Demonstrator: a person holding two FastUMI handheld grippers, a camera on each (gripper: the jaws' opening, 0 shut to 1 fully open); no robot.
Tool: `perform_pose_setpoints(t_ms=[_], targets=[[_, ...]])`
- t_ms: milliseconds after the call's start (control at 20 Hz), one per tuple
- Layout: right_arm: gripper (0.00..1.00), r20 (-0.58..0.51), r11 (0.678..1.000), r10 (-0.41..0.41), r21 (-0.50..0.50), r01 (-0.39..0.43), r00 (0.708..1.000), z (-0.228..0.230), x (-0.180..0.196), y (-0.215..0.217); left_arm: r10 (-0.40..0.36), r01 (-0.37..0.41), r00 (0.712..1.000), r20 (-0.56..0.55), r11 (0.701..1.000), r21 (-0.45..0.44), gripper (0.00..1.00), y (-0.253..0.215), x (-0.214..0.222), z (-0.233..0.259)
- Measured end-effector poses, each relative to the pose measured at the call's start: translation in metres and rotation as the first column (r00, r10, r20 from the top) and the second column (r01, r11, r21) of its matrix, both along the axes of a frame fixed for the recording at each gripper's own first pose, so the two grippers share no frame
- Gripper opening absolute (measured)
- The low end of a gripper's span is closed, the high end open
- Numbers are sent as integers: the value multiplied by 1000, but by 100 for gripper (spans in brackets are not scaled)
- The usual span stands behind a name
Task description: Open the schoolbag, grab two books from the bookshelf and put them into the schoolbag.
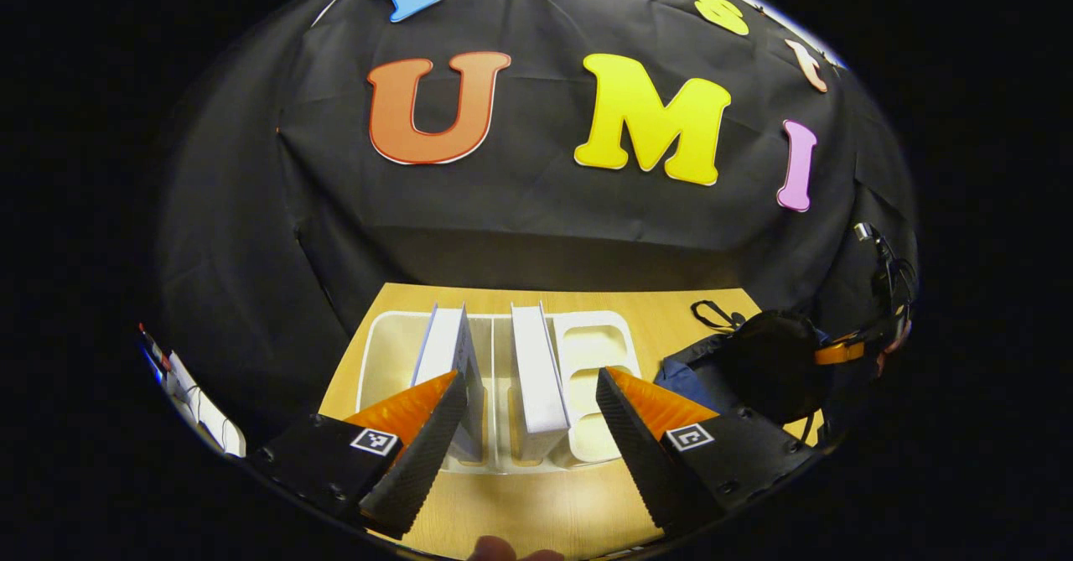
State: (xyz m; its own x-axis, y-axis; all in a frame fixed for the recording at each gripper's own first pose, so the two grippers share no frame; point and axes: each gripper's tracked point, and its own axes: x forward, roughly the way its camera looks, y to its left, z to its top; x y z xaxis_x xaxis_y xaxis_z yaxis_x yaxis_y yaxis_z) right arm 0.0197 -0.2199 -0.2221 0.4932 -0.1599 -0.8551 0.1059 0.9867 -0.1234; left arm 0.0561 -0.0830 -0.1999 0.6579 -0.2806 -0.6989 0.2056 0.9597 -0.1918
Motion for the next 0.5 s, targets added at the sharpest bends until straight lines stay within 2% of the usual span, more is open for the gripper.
perform_pose_setpoints(t_ms=[50, 100, 250, 350, 500], targets=[[4, 4, 1000, -8, 11, 8, 1000, 4, 2, -8, -8, 8, 1000, -20, 1000, -2, 100, -1, -1, -1], [0, 6, 1000, -16, 25, 16, 1000, 6, 2, -15, -10, 10, 999, -41, 1000, -2, 100, -4, 3, -4], [0, 7, 998, -29, 48, 29, 1000, 10, 1, -37, -14, 17, 994, -109, 999, 29, 100, -9, 18, -19], [0, 13, 998, -29, 53, 28, 1000, 11, 0, -48, -35, 46, 980, -194, 998, 53, 99, -13, 16, -36], [0, 12, 997, -27, 76, 26, 1000, 12, -2, -57, -44, 70, 946, -322, 995, 69, 100, -16, 18, -54]])
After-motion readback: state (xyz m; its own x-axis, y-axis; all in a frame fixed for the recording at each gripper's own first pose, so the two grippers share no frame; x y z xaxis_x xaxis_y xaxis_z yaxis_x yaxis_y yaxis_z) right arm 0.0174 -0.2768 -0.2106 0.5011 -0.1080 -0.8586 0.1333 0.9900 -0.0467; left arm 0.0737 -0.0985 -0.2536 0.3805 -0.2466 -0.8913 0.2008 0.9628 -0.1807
